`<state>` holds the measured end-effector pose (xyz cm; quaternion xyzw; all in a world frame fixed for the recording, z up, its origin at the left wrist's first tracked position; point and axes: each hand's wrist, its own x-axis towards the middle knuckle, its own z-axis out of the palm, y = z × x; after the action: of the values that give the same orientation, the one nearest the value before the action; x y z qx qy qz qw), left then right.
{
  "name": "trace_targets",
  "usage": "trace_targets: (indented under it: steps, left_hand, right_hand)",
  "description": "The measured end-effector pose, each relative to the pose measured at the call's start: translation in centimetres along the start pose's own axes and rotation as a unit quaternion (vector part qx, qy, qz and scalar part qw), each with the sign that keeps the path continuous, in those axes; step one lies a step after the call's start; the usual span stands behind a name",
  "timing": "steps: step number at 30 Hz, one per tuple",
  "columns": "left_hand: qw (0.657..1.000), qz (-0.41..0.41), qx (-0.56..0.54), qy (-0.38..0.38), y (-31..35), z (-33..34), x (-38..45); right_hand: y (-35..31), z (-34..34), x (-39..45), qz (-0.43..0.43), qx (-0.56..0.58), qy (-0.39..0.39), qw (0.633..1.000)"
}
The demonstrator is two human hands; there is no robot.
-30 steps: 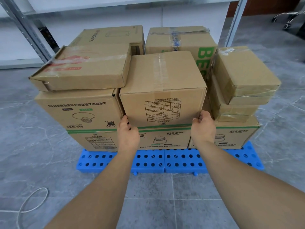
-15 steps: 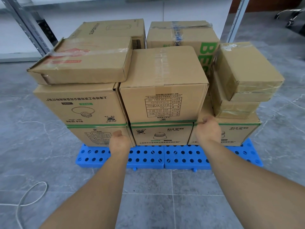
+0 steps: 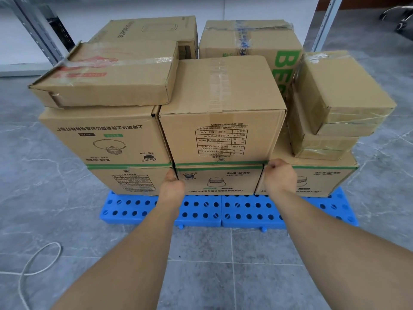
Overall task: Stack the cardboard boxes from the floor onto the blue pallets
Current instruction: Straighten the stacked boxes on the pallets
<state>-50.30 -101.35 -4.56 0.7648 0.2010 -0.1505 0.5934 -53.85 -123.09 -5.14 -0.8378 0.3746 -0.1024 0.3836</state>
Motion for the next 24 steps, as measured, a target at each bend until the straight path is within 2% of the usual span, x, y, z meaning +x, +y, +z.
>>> trace_targets:
  steps: [8,11,13,15,24]
  left_hand:
    - [1.000,0.000,0.026,-0.003,-0.9,-0.2,0.4]
    - [0.992,0.014,0.125,-0.007,-2.2,0.4,-0.7]
    - [0.975,0.029,0.218,-0.032,-3.4,0.8,-1.3]
    - [0.953,0.047,0.297,-0.036,-4.1,0.6,-1.1]
    - [0.919,0.094,0.372,0.087,-4.9,-2.6,0.3]
  right_hand:
    - [0.7,0.0,-0.8,-0.025,-0.023,0.010,0.999]
    - [1.1,0.6,-2.5,-0.048,-0.144,-0.052,0.987]
    - [0.8,1.6,-3.7,-0.113,-0.222,-0.099,0.963]
    - [0.1,2.8,-4.4,-0.174,-0.240,-0.111,0.949]
    - [-1.4,5.3,-5.3,-0.242,-0.250,-0.109,0.931]
